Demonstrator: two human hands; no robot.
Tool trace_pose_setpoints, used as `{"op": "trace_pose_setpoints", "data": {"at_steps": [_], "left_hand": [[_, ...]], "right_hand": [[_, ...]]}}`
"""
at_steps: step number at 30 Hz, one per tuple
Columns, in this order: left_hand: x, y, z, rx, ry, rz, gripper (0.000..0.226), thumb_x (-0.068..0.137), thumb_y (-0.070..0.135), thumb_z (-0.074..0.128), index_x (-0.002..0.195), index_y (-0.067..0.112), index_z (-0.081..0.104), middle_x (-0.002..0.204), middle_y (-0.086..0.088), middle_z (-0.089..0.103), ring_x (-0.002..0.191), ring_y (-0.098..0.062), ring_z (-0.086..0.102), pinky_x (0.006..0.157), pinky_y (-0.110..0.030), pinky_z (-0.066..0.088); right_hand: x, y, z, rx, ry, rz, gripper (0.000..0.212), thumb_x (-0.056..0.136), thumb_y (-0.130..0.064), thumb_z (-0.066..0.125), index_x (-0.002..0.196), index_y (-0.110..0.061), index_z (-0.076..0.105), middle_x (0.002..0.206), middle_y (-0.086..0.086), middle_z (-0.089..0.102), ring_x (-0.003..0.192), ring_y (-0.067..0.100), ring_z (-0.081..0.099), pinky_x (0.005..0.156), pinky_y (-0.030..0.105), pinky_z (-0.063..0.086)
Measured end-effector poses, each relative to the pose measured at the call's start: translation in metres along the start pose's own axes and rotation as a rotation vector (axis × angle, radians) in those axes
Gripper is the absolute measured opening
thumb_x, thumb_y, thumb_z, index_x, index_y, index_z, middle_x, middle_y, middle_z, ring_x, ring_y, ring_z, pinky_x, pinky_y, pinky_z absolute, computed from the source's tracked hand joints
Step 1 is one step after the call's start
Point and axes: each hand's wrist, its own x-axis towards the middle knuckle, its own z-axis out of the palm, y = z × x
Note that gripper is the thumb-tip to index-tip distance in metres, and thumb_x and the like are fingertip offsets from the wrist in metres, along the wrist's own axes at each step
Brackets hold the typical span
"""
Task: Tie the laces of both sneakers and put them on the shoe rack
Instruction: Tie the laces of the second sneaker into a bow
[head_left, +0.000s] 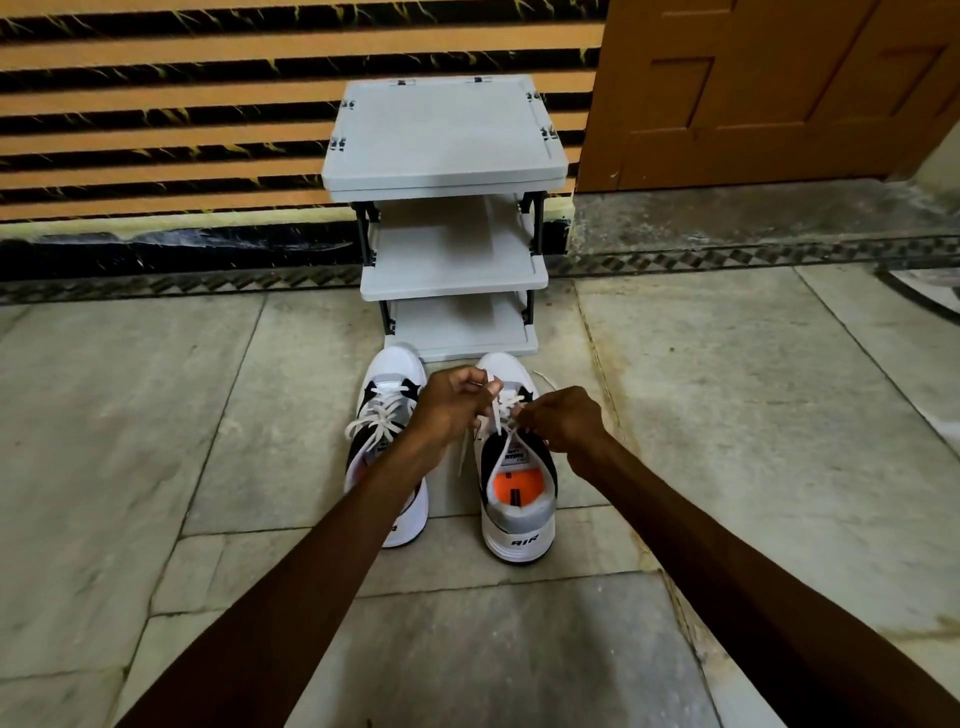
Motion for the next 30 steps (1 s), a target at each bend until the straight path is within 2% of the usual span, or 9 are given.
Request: {"op": "trace_pose_setpoints", "data": {"at_steps": [3, 5, 8, 10, 14, 19, 25, 27, 30], "left_hand": [[0.006, 0.007, -0.007, 0.04, 0.028, 0.079, 0.011, 0.087, 0.017, 0.069, 0.095, 0.01, 0.067, 0.079, -0.005, 0.065, 0.064, -0.011, 0.059, 0.047, -0.012, 0.045], [0.01, 0.015, -0.009, 0.053, 0.006, 0.161, 0.012, 0.086, 0.014, 0.07, 0.097, 0.008, 0.069, 0.086, -0.01, 0.067, 0.073, -0.014, 0.062, 0.059, -0.012, 0.049], [0.016, 0.02, -0.012, 0.212, -0.169, 0.243, 0.008, 0.091, 0.014, 0.063, 0.095, 0.015, 0.071, 0.092, -0.008, 0.072, 0.087, -0.015, 0.066, 0.086, -0.026, 0.052], [0.019, 0.017, -0.014, 0.4, -0.251, 0.243, 0.015, 0.094, 0.028, 0.055, 0.091, 0.023, 0.069, 0.089, -0.002, 0.073, 0.088, -0.016, 0.067, 0.091, -0.041, 0.052], [0.01, 0.006, -0.019, 0.673, -0.224, 0.251, 0.034, 0.093, 0.042, 0.045, 0.099, 0.017, 0.066, 0.092, -0.006, 0.075, 0.091, -0.022, 0.069, 0.089, -0.042, 0.052], [-0.01, 0.001, -0.008, 0.415, -0.121, 0.277, 0.008, 0.085, 0.014, 0.069, 0.09, 0.016, 0.075, 0.08, -0.004, 0.075, 0.075, -0.01, 0.066, 0.077, -0.029, 0.05], [-0.02, -0.008, 0.013, 0.46, 0.005, 0.196, 0.007, 0.072, 0.024, 0.081, 0.075, 0.018, 0.079, 0.08, 0.001, 0.077, 0.076, -0.015, 0.068, 0.077, -0.032, 0.055], [-0.017, -0.008, 0.02, 0.478, 0.077, 0.162, 0.014, 0.07, 0.029, 0.081, 0.071, 0.018, 0.073, 0.077, 0.0, 0.075, 0.078, -0.021, 0.069, 0.074, -0.034, 0.055], [-0.015, -0.007, 0.03, 0.585, 0.162, 0.194, 0.028, 0.076, 0.03, 0.074, 0.091, 0.019, 0.053, 0.089, -0.005, 0.072, 0.085, -0.027, 0.066, 0.067, -0.036, 0.051]], "right_hand": [[0.0, -0.007, 0.001, -0.081, -0.13, -0.153, 0.016, 0.079, -0.018, 0.076, 0.093, -0.011, 0.078, 0.087, 0.005, 0.071, 0.084, 0.019, 0.066, 0.077, 0.032, 0.053], [-0.002, -0.011, 0.0, -0.194, -0.21, -0.295, 0.009, 0.085, -0.013, 0.068, 0.083, -0.017, 0.075, 0.084, 0.002, 0.07, 0.08, 0.014, 0.061, 0.076, 0.028, 0.05], [-0.007, -0.012, 0.001, -0.307, -0.279, -0.403, 0.031, 0.088, -0.015, 0.066, 0.06, -0.022, 0.056, 0.065, -0.006, 0.057, 0.064, 0.008, 0.052, 0.062, 0.018, 0.04], [-0.005, -0.011, -0.001, -0.257, -0.226, -0.404, 0.021, 0.088, -0.023, 0.068, 0.068, -0.015, 0.067, 0.069, -0.003, 0.062, 0.065, 0.008, 0.057, 0.059, 0.014, 0.041], [0.005, -0.003, -0.006, -0.033, -0.052, -0.316, 0.024, 0.088, -0.028, 0.069, 0.073, -0.01, 0.071, 0.067, 0.005, 0.068, 0.057, 0.009, 0.061, 0.051, 0.013, 0.045], [0.01, 0.001, -0.014, 0.217, -0.092, -0.189, 0.013, 0.084, -0.011, 0.072, 0.073, -0.005, 0.068, 0.066, 0.011, 0.065, 0.06, 0.018, 0.062, 0.056, 0.023, 0.054], [0.005, -0.004, -0.016, 0.304, -0.107, -0.192, 0.019, 0.079, -0.002, 0.074, 0.091, 0.011, 0.069, 0.077, 0.021, 0.066, 0.064, 0.023, 0.061, 0.054, 0.023, 0.05], [0.004, -0.004, -0.016, 0.304, -0.104, -0.196, 0.02, 0.078, -0.004, 0.076, 0.092, 0.009, 0.07, 0.082, 0.023, 0.069, 0.066, 0.024, 0.062, 0.054, 0.024, 0.05], [0.005, -0.003, -0.015, 0.29, -0.093, -0.199, 0.019, 0.075, -0.004, 0.078, 0.091, 0.004, 0.073, 0.09, 0.022, 0.074, 0.071, 0.025, 0.066, 0.061, 0.029, 0.054]]}}
